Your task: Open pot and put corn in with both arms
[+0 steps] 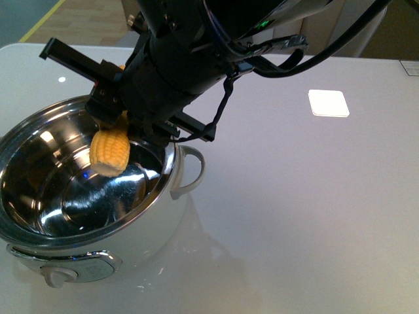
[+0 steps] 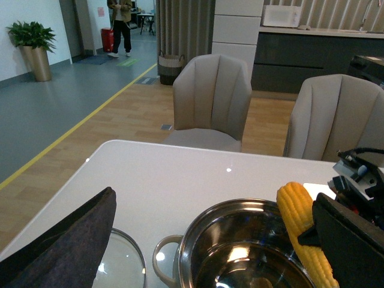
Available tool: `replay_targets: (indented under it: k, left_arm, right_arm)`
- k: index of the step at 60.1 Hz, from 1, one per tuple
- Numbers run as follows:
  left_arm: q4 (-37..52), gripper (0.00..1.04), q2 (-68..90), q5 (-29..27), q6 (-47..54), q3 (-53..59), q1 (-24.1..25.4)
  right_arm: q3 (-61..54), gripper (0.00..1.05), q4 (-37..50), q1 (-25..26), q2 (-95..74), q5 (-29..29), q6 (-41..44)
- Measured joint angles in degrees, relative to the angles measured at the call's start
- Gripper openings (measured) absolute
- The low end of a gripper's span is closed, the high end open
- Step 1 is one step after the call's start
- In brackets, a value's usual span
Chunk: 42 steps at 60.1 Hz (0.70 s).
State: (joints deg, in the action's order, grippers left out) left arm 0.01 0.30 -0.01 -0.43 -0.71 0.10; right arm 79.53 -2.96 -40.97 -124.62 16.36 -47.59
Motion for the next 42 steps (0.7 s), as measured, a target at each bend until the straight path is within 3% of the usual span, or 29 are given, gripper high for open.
replay_targets:
  k: [17, 26, 37, 42]
  left_arm:
    - [0.00, 0.98, 0.00, 0.00, 0.00, 0.00, 0.00]
    - [0.00, 0.98, 0.00, 0.00, 0.00, 0.00, 0.02]
    - [0.00, 0.98, 0.00, 0.00, 0.00, 0.00, 0.00]
    - [0.00, 0.98, 0.00, 0.00, 0.00, 0.00, 0.00]
  right_arm:
    - [-1.01, 0.18, 0.42, -0.68, -1.42, 1.25, 0.59]
    - [-1.99, 0.43, 0.79, -0.81, -1.42, 1.46, 0.59]
    - [-4.46, 0.85, 3.67, 0.35, 0.50, 2.49, -1.03]
    - [-5.73, 0.96, 5.25, 1.38, 2.51, 2.78, -2.27]
